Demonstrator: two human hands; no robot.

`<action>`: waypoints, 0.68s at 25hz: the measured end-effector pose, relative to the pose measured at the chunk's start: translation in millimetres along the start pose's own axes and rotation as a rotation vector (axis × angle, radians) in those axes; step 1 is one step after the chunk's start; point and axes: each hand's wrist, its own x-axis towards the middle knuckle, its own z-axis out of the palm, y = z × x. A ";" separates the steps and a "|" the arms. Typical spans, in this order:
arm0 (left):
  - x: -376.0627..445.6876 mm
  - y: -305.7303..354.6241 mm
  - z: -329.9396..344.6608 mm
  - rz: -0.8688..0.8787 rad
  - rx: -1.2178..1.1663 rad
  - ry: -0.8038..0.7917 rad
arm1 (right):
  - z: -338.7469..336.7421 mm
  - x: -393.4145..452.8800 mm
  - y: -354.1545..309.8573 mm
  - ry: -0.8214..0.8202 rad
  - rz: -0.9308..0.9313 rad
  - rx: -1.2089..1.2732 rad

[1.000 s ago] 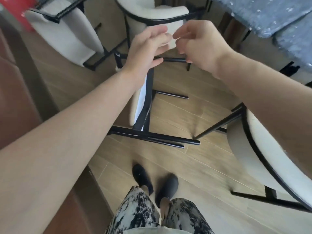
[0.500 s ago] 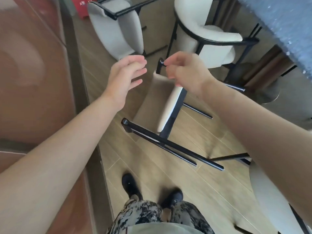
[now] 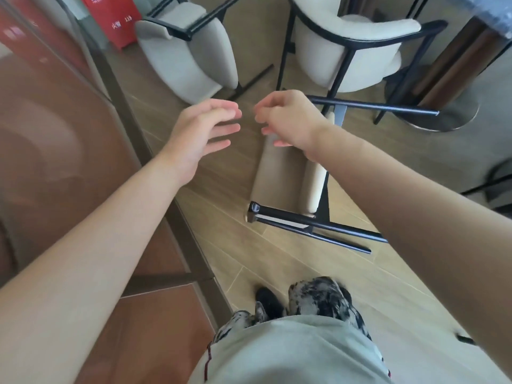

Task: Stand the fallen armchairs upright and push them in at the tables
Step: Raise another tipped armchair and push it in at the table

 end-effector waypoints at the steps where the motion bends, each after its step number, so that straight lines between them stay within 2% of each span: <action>1: 1.9 -0.6 -9.0 -0.002 0.002 -0.013 | 9.1 2.7 -2.9 0.014 0.006 0.014; 8: 32.6 5.2 -40.5 -0.026 0.015 -0.046 | 44.4 40.5 -16.5 0.100 0.045 0.166; 12: 70.8 25.0 -41.7 -0.021 0.060 -0.111 | 37.5 72.0 -21.4 0.186 0.076 0.246; 17: 145.5 71.6 -34.2 0.020 0.139 -0.271 | -0.2 123.1 -30.3 0.341 0.096 0.374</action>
